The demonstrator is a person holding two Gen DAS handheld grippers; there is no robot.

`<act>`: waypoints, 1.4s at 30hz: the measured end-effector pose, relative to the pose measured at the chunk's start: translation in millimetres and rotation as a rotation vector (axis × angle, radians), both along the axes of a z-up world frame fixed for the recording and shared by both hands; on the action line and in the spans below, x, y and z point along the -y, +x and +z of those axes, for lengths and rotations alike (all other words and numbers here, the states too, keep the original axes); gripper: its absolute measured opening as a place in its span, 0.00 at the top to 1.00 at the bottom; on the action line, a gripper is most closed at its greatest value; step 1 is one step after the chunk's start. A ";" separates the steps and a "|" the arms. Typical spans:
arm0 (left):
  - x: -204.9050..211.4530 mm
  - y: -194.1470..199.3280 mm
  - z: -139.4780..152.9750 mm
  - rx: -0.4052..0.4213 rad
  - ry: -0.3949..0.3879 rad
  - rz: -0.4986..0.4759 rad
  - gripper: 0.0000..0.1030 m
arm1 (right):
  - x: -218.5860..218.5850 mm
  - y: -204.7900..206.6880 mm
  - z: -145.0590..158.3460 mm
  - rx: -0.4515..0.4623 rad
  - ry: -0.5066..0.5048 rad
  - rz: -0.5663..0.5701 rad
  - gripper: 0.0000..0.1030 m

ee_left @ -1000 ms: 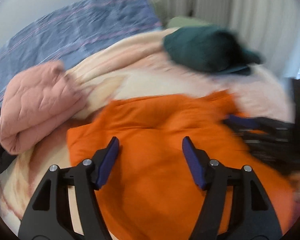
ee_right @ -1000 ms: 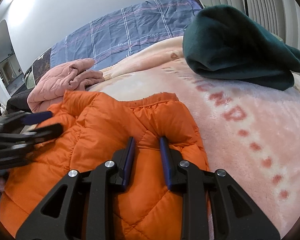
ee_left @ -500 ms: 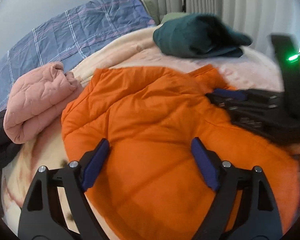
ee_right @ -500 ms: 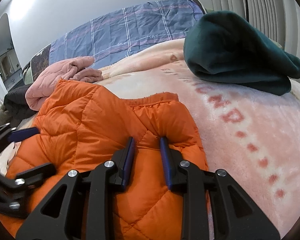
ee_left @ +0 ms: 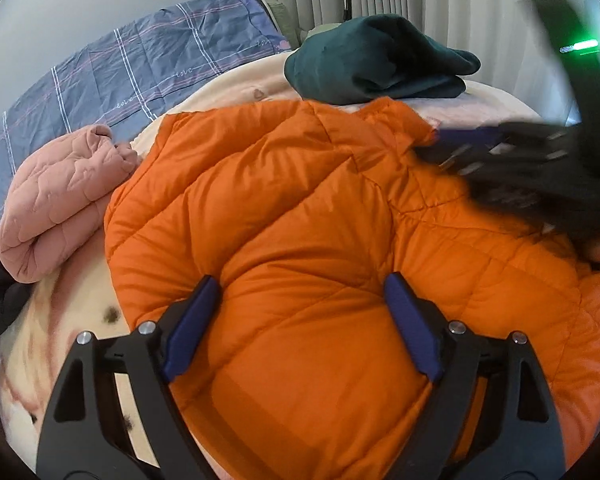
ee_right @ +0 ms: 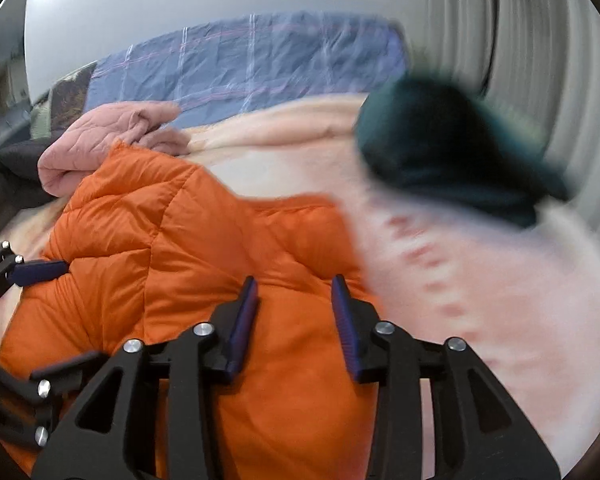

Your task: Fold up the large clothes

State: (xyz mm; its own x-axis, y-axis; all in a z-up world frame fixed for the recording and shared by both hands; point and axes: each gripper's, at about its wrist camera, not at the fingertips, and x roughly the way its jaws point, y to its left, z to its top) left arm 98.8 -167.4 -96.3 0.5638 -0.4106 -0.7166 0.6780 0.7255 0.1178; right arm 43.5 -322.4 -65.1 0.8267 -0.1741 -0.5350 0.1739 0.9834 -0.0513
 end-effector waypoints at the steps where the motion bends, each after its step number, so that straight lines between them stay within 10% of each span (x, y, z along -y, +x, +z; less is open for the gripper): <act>1: 1.0 0.2 0.3 0.001 0.005 -0.002 0.16 | 2.1 -13.2 9.3 0.025 0.011 0.011 0.62; 7: 3.0 4.0 2.7 -0.003 0.008 -0.014 0.16 | 0.4 -99.4 34.5 0.056 0.260 0.240 0.79; 11: 2.5 3.9 3.0 -0.002 -0.001 -0.017 0.16 | -17.8 -96.2 -30.5 -0.139 0.303 0.189 0.82; 14: 3.0 1.5 3.3 0.005 -0.004 -0.024 0.16 | -8.3 -98.2 -59.7 -0.114 0.500 0.123 0.84; 22: 0.1 1.5 1.6 0.011 -0.008 -0.020 0.16 | -19.3 -107.5 -33.7 -0.115 0.436 0.116 0.81; 28: 0.8 2.4 1.4 0.005 -0.012 -0.020 0.15 | 23.4 -126.9 -32.7 -0.021 0.577 0.050 0.31; 33: 0.6 2.9 1.0 0.001 -0.021 -0.020 0.15 | 39.4 -110.8 -67.9 -0.156 0.819 0.069 0.22; 42: -2.0 3.9 1.9 0.000 -0.025 -0.022 0.15 | 30.9 -64.8 -76.0 -0.208 0.908 0.083 0.14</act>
